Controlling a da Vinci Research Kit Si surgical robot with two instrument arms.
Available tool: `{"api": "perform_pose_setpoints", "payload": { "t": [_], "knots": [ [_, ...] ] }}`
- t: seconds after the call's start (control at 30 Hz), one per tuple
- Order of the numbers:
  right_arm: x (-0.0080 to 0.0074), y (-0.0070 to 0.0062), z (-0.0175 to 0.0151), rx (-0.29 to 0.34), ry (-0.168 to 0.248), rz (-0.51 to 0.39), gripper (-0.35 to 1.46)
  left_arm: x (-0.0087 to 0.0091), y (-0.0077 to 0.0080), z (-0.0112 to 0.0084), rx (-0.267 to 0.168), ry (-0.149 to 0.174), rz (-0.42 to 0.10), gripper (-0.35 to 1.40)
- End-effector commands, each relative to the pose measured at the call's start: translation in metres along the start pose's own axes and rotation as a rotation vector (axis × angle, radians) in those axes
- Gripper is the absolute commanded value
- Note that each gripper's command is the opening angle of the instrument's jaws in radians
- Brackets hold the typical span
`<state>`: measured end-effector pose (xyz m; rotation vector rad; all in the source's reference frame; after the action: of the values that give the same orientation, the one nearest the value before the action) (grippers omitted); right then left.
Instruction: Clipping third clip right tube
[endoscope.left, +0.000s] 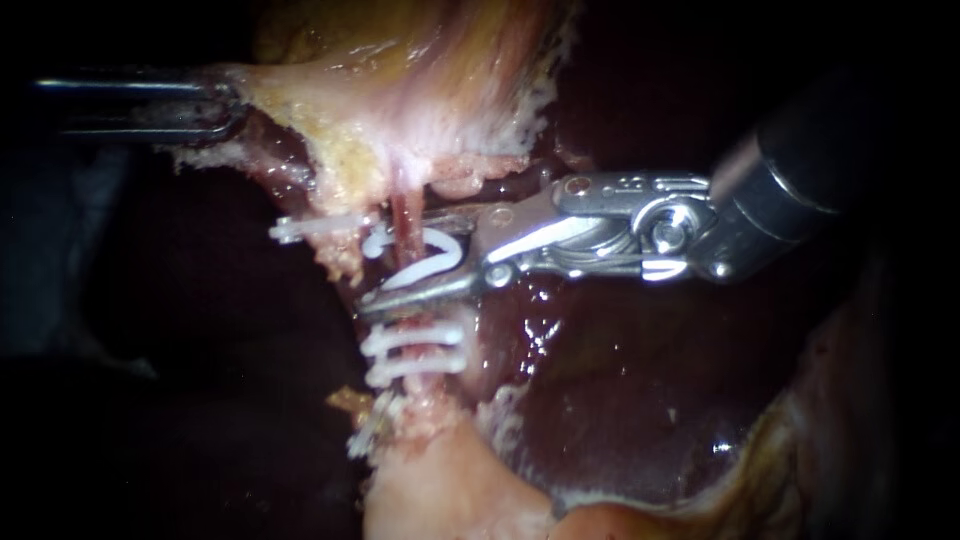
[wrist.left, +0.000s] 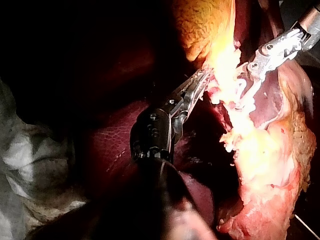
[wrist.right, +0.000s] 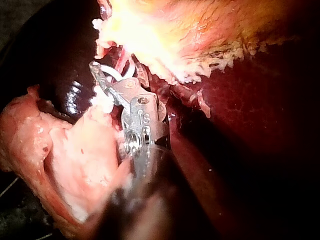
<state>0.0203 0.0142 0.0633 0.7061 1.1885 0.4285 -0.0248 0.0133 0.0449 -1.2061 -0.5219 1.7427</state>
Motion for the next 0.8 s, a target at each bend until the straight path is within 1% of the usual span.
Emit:
{"api": "perform_pose_setpoints", "payload": {
  "t": [0.03,0.2,0.3,0.43,0.63,0.8],
  "knots": [
    [0.0000,0.0000,0.0000,0.002,0.006,0.004,0.50,0.0000,0.0000,0.0000,0.000,0.000,0.000,-0.35],
    [0.0001,-0.0001,-0.0001,0.017,0.022,0.008,0.50,0.0000,0.0000,0.0000,0.000,0.000,0.000,-0.35],
    [0.0001,-0.0004,-0.0001,0.043,0.030,0.019,0.50,0.0000,-0.0001,0.0000,0.000,0.000,0.000,-0.35],
    [0.0003,-0.0013,-0.0002,0.080,0.047,0.014,0.50,0.0000,-0.0001,-0.0001,-0.001,0.000,0.000,-0.35],
    [0.0010,-0.0026,-0.0005,0.107,0.067,0.009,0.50,0.0000,-0.0002,-0.0002,-0.001,-0.001,0.000,-0.35],
    [0.0019,-0.0038,-0.0012,0.128,0.089,0.010,0.50,0.0000,-0.0003,-0.0002,-0.002,-0.001,0.001,-0.35]
  ]
}}
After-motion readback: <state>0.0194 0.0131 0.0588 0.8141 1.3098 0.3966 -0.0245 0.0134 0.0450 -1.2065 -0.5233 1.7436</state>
